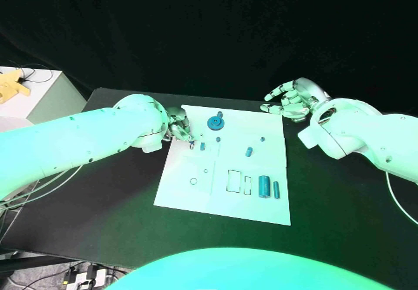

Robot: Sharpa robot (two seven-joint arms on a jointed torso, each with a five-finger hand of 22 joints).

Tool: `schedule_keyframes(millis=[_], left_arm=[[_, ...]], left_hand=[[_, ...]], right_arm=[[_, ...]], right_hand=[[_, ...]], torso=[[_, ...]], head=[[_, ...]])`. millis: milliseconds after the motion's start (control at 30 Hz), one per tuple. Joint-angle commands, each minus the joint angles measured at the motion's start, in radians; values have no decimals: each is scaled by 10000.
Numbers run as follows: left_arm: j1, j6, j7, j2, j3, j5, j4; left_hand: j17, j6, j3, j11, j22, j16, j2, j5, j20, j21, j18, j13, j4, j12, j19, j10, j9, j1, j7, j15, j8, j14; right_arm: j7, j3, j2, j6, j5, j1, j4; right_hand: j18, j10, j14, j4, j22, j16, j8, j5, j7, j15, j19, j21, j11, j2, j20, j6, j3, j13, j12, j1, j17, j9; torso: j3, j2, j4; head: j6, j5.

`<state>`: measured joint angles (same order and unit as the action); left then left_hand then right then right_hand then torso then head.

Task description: Assemble the parts on the task board

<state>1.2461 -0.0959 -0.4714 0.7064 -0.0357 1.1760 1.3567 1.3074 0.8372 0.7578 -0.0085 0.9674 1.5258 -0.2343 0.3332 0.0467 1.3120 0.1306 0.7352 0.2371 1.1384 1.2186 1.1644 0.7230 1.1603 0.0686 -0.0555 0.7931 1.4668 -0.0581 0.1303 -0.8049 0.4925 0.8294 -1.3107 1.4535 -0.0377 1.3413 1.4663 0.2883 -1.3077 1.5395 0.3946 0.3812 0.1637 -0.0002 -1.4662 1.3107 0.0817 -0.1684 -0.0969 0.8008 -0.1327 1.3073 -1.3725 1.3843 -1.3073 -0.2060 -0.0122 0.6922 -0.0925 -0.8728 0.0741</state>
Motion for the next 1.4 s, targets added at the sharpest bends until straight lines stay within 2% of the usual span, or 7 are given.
schedule_keyframes(millis=[33, 467, 733, 967, 1400], left_arm=[[-8, -240, -82, 13, -8, 231, 70], [-28, -390, -114, 66, -49, 326, 184], [-66, -431, -112, 60, -80, 355, 173], [-115, -468, -100, 60, -98, 380, 186], [-132, -572, -99, 86, -110, 389, 276]], left_hand=[[1637, 55, 2051, 13, 16, 50, 123, 21, 11, 48, -74, 5, -1959, 53, 64, 72, -9, -4, -2, -98, 67, 728], [1640, 62, 2073, 9, 29, 51, 108, 20, 7, 56, -77, 6, -1972, 51, 73, 78, -11, -14, -6, -101, 67, 730], [1640, 62, 2073, 9, 29, 51, 108, 20, 7, 56, -77, 6, -1972, 51, 73, 78, -11, -14, -6, -101, 67, 730], [1640, 62, 2073, 9, 29, 51, 108, 20, 7, 56, -77, 6, -1972, 51, 73, 78, -11, -14, -6, -101, 67, 730], [1654, 74, 2109, 4, 26, 56, 93, 19, 1, 58, -77, -4, -1990, 42, 73, 84, -14, -28, -10, -106, 67, 736]], right_arm=[[127, -3, -12, -52, 67, 5, 15], [121, -3, -27, -73, 69, 5, 20], [115, -3, -31, -89, 69, 6, 17], [114, -3, -31, -103, 69, 8, 11], [102, -3, -29, -127, 69, 13, 2]], right_hand=[[-187, -59, 862, -2, -1121, -58, -27, 12, 25, 34, -200, -30, 0, 6, -53, -48, -40, 258, 19, -104, -1970, 17], [-187, -59, 862, -2, -1121, -58, -27, 12, 25, 34, -200, -30, 0, 6, -53, -48, -40, 258, 19, -104, -1970, 17], [-187, -59, 862, -2, -1121, -58, -27, 12, 25, 34, -200, -30, 0, 6, -53, -48, -40, 258, 19, -104, -1970, 17], [-186, -61, 862, -4, -1123, -59, -24, 20, 24, 33, -202, -29, -1, 5, -52, -45, -49, 254, 18, -117, -1969, 19], [-186, -61, 862, -4, -1123, -59, -24, 20, 24, 33, -202, -29, -1, 5, -52, -45, -49, 254, 18, -117, -1969, 19]], torso=[[-2, -9, -6], [-6, 3, 9], [-5, -4, -7], [-2, -4, 5], [1, 0, -4]], head=[[2, 22], [2, 33], [2, 28], [2, 28], [2, 34]])
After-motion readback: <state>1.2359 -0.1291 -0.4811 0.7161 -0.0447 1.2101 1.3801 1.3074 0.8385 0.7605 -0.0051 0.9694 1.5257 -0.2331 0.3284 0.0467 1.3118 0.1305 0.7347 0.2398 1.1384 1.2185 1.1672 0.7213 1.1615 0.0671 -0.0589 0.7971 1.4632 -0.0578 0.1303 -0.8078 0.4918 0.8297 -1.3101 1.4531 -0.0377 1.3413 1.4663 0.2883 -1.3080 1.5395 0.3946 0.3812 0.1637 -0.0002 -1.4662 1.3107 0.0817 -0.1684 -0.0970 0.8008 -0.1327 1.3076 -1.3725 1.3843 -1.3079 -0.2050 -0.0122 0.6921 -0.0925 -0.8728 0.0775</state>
